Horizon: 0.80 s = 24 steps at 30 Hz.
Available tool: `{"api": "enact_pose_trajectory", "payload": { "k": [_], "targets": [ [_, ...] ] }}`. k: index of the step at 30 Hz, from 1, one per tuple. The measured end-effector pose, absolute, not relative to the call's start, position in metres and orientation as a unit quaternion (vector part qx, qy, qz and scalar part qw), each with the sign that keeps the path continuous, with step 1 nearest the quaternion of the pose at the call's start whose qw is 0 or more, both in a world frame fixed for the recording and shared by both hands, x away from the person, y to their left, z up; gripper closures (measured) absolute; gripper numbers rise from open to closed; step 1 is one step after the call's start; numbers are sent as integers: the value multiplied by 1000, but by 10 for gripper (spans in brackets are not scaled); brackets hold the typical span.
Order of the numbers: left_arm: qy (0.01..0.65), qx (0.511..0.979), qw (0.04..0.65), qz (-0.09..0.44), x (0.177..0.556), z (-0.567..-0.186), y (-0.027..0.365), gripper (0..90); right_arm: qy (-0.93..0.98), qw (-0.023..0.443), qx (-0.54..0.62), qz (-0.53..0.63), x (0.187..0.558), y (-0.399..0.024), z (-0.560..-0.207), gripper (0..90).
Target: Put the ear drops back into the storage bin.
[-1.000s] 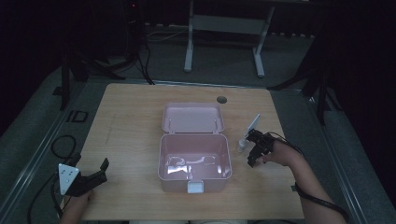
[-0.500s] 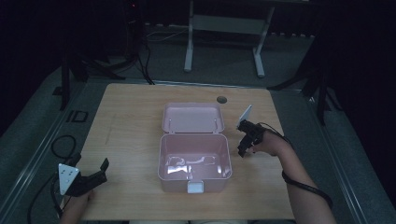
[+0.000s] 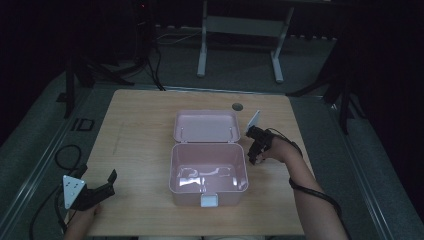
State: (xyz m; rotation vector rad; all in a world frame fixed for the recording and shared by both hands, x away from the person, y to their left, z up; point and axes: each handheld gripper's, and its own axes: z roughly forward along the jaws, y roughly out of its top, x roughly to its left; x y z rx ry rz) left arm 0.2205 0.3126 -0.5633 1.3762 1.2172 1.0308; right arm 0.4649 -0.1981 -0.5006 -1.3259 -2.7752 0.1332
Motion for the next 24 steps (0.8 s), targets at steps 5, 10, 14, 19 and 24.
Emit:
{"api": "enact_pose_trajectory", "payload": {
  "k": [5,10,14,19,24],
  "targets": [
    [502,571,491,426,221,-563,312,4,-906,18,-421,50,468,-197,-503,401],
    [502,571,491,426,221,-563,312,4,-903,36,-425,51,470,-198,-508,536],
    [502,571,491,426,221,-564,312,4,-907,34,-413,71,469,-196,-514,591],
    [502,571,490,426,221,-564,312,4,-915,28,-395,71,467,-195,-513,595],
    [502,571,490,426,221,-564,312,4,-923,27,-376,74,464,-194,-511,595]
  ]
}}
